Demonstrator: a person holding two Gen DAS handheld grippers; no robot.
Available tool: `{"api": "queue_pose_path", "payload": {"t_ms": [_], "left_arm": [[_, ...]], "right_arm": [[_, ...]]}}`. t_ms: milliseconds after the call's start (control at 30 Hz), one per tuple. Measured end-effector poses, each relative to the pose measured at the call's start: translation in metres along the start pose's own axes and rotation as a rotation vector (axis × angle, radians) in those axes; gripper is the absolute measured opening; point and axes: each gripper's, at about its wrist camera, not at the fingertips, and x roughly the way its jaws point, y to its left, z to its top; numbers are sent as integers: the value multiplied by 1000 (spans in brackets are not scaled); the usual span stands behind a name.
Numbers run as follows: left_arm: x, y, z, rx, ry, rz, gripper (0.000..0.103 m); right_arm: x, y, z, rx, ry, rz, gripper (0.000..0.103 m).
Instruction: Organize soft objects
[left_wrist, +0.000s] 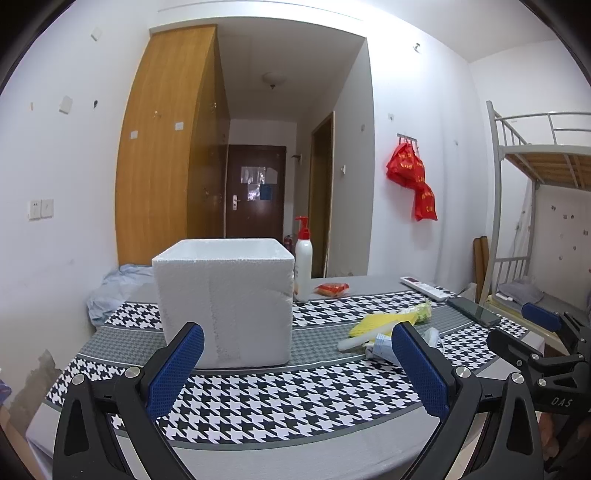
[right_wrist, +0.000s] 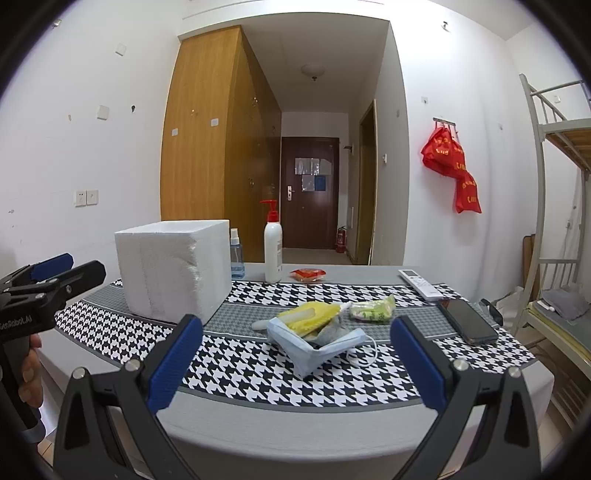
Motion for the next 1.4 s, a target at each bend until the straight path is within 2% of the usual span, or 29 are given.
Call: {"api": "queue_pose_path", "payload": {"t_ms": [400, 667, 833, 1100, 1400], "left_arm": [[4, -3, 0, 1, 9, -3, 102], [18, -5, -1, -3, 50, -25, 102], [28, -8, -1, -5, 81, -53, 102], [47, -16, -2, 23, 105, -55, 102], [80, -22, -8, 43, 179, -88, 102]], "right_arm": [[3, -1, 1, 0, 7, -9, 103], [9, -5, 2, -2, 14, -24, 103], [17, -10, 1, 2, 33, -29, 103], [41, -16, -8, 12, 90, -31, 103], [67, -23, -18, 32, 150, -31, 103]]}}
